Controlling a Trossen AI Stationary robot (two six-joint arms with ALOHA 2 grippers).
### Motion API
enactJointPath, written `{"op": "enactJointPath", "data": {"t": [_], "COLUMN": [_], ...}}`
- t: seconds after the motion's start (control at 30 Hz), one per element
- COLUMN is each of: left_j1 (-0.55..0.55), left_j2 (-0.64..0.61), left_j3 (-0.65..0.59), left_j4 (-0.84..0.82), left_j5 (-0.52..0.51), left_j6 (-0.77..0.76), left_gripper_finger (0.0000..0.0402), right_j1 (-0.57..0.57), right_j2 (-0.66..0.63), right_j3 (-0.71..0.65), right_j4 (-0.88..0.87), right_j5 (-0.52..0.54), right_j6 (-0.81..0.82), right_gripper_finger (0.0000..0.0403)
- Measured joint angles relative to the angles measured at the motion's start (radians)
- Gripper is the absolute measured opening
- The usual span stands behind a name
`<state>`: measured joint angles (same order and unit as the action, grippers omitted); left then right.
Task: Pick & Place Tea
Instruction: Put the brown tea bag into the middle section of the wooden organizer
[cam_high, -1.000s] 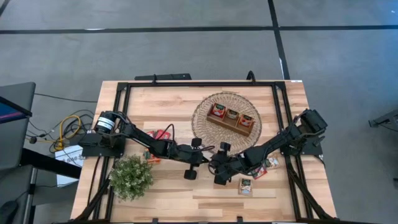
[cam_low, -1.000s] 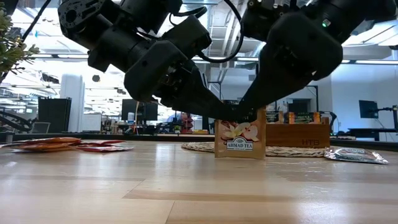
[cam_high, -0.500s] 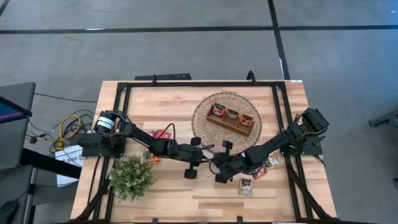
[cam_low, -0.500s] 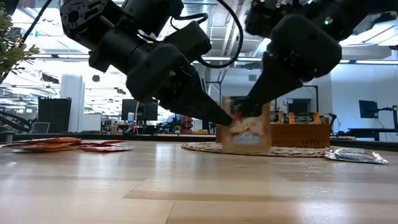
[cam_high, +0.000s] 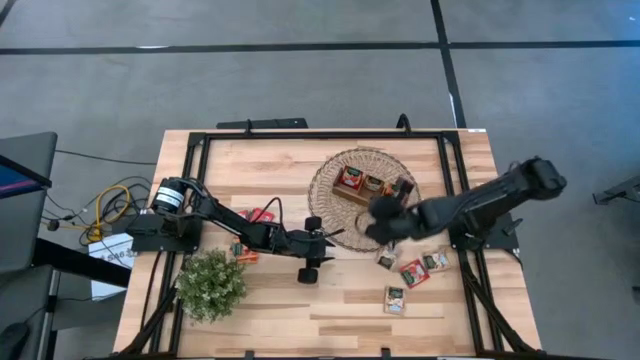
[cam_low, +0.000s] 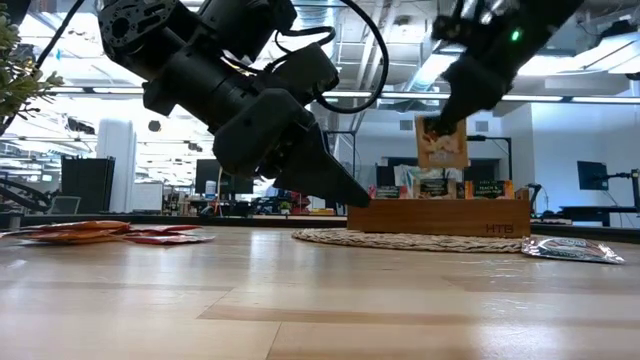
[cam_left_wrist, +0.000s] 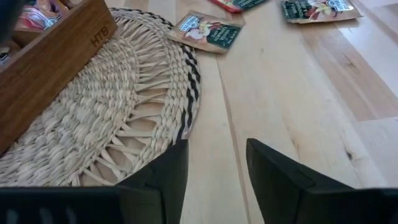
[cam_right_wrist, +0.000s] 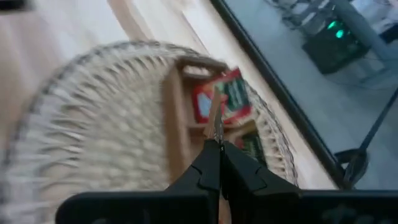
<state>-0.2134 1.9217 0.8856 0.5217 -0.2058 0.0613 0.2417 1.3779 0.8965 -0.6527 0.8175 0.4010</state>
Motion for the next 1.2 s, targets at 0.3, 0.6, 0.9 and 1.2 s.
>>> {"op": "enactJointPath", "data": {"t": [0.3, 0.6, 0.9, 1.2], "left_j1": [0.0, 0.0, 0.0, 0.0], "left_j2": [0.0, -0.001, -0.002, -0.002], "left_j3": [0.0, 0.0, 0.0, 0.0], "left_j4": [-0.012, -0.014, -0.016, -0.019], "left_j5": [0.0, 0.001, 0.0, 0.001], "left_j6": [0.002, 0.002, 0.002, 0.001], "left_gripper_finger": [0.0154, 0.0154, 0.0154, 0.0154], "right_j1": [-0.266, -0.336, -0.336, -0.327], "right_j2": [-0.118, -0.046, 0.05, 0.025], "right_j3": [-0.223, -0.234, -0.234, -0.234], "right_j4": [0.363, 0.414, 0.433, 0.422], "right_j5": [-0.272, -0.296, -0.293, -0.211], "right_j6": [-0.234, -0.286, -0.305, -0.308], "right_gripper_finger": [0.0, 0.0, 0.0, 0.0049]}}
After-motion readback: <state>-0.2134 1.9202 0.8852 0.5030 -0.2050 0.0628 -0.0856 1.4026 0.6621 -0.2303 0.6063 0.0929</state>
